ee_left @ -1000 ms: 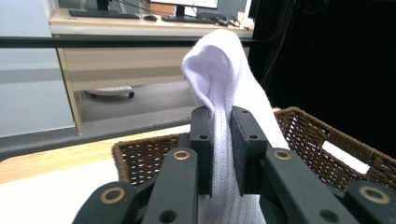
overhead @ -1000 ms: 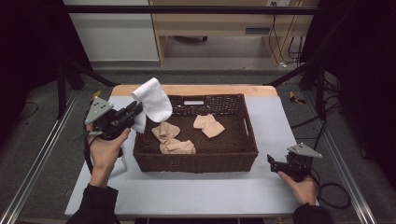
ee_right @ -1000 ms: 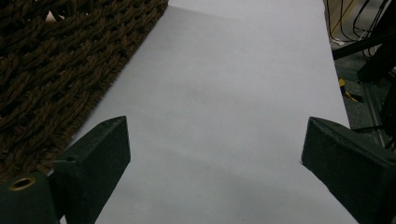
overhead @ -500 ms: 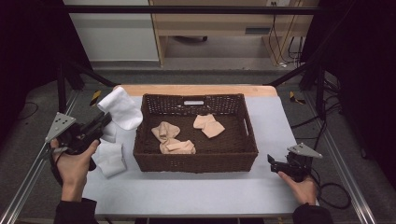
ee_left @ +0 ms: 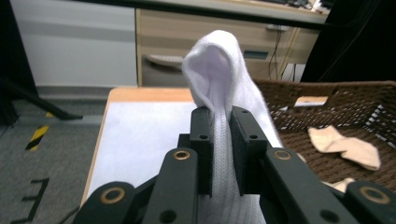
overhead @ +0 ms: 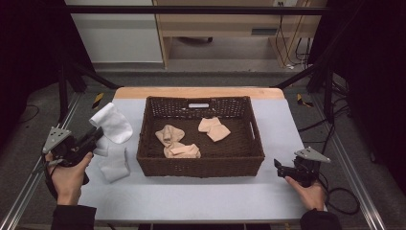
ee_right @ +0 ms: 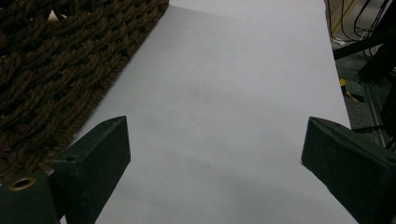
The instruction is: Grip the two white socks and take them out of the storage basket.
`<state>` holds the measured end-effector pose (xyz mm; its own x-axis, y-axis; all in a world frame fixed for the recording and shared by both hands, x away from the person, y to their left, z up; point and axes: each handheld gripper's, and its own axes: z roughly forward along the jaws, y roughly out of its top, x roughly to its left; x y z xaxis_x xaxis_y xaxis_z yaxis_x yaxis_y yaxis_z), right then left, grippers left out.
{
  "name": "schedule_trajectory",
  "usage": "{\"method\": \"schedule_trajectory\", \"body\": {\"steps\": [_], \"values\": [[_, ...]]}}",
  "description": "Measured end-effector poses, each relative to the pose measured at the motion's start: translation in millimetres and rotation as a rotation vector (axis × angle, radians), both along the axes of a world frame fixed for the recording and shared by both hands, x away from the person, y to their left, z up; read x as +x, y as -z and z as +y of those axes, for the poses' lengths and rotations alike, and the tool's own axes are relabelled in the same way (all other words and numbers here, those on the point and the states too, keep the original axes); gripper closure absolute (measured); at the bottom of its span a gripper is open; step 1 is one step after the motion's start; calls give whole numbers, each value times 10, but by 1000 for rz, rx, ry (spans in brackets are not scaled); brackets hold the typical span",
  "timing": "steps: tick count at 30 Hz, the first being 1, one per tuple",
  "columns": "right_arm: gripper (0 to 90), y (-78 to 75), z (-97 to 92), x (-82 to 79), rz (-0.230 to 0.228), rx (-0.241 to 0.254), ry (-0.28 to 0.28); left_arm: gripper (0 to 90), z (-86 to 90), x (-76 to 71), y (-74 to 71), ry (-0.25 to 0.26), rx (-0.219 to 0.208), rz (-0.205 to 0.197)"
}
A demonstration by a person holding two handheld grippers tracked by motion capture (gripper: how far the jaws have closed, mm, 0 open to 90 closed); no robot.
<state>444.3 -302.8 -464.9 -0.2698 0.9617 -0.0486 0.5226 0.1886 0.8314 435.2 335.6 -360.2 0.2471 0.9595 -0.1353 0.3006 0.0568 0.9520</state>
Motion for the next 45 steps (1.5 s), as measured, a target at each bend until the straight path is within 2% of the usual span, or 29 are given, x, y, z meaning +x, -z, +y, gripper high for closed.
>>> {"method": "schedule_trajectory", "body": {"steps": [8, 17, 24, 27, 28, 30, 32, 35, 39, 45], "values": [[83, -5, -5, -6, -4, 1, 0, 790, 55, 21, 256, -29, 45, 92], [83, -5, -7, -6, -4, -2, 0, 785, 20, 128, 643, -27, 104, 233], [83, -1, 0, -4, 4, -5, 0, 765, 4, 178, 805, -23, 143, 291], [83, 1, -1, -3, 2, -9, 0, 729, -1, 188, 847, -21, 151, 298], [83, 1, -1, -2, 3, -10, -1, 676, -1, 190, 851, -20, 150, 299], [83, 1, -1, -2, 3, -10, -1, 576, 1, 191, 850, -24, 148, 282], [83, 1, -1, -4, 3, -9, 0, 504, 6, 186, 826, -17, 130, 268], [82, -3, -8, -8, 0, -7, 4, 401, 21, 156, 756, -17, 127, 231], [82, -6, -15, -16, -1, -1, 10, 313, 42, 45, 730, -10, 114, 206], [79, -3, -55, -23, -3, 16, 29, 258, 159, -205, 799, -36, 91, 224]]}}
